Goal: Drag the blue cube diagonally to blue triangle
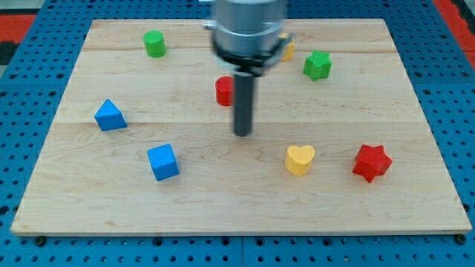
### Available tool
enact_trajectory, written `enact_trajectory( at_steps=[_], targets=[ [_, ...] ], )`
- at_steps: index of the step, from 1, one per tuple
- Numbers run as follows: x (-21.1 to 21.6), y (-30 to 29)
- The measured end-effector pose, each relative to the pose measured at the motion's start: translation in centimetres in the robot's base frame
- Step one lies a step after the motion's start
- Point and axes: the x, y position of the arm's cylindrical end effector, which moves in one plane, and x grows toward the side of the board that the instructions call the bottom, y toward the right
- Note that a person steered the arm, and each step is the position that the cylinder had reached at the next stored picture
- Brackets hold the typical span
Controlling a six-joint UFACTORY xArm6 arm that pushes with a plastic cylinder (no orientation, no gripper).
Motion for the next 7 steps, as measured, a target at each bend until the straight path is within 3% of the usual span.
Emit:
enact_trajectory(
  at_steps=[1,2,4,6,7],
  targets=[
    [1.7,-10.9],
    [2.0,-15.6],
    [2.2,-15.8],
    [5.3,-15.6],
    [6.2,-12.5]
  ],
)
